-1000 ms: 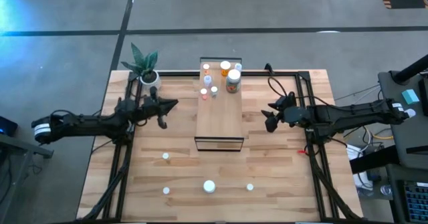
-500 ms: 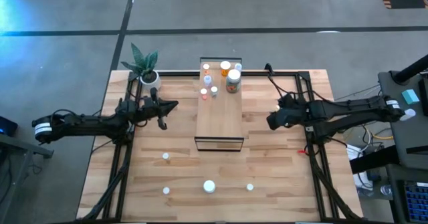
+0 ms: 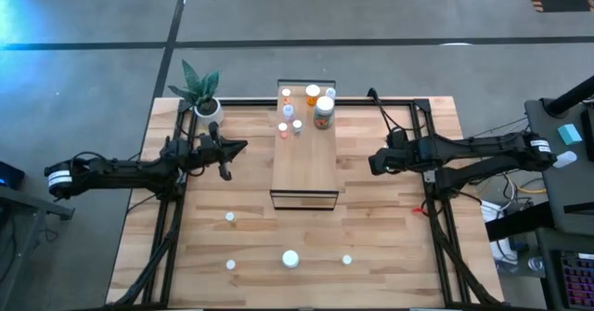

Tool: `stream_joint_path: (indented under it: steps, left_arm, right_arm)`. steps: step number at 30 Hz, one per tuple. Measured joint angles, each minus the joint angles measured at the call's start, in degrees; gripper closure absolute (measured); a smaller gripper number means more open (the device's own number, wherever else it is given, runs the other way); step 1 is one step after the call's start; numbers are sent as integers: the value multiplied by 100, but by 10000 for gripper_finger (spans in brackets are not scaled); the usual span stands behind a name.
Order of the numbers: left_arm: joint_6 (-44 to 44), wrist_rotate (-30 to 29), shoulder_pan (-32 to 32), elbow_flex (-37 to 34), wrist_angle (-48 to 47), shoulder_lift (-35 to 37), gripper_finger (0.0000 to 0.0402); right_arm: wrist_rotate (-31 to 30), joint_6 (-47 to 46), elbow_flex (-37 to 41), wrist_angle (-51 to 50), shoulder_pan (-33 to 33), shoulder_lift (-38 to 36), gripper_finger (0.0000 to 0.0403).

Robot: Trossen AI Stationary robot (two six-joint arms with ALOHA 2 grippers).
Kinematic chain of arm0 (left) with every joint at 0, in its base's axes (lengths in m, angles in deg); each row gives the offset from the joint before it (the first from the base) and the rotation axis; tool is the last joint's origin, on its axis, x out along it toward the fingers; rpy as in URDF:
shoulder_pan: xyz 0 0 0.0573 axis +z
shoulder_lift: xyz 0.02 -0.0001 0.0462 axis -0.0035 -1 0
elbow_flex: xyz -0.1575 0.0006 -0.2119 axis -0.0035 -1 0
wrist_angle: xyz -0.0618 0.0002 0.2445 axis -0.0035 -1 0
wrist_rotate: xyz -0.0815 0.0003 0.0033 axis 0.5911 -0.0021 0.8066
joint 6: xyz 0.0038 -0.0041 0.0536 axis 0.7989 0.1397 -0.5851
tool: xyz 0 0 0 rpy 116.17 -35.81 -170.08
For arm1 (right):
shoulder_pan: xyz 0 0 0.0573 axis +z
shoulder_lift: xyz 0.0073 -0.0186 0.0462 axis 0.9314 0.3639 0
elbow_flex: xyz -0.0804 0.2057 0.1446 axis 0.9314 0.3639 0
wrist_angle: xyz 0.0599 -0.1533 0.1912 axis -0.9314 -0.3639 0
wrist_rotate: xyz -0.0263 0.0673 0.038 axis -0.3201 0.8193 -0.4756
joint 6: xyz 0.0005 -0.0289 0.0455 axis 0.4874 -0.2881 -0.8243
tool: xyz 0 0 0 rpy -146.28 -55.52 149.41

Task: Pick and place medicine bottles onto shelf by color
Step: Put the top yellow pill bottle on the shelf

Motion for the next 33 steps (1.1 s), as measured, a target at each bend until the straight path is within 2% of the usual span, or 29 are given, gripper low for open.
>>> stream_joint_path:
  steps: [6, 10, 17, 24, 33]
  left_arm:
    - [125, 3, 0, 0, 3, 11, 402]
    - [136, 10, 0, 0, 1, 1, 402]
    - [136, 19, 0, -2, -3, 7, 402]
    - [136, 19, -1, -4, -18, 2, 401]
    - [136, 31, -2, -4, -18, 12, 402]
  right_arm:
    - [-84, 88, 16, 48, -629, 374, 106]
    - [-81, 377, 19, 460, -969, 702, 114]
    - [266, 894, 21, 733, -1490, 1246, 115]
    - [298, 1109, 21, 753, -1810, 1247, 116]
    - [653, 1140, 140, 993, -2003, 1238, 119]
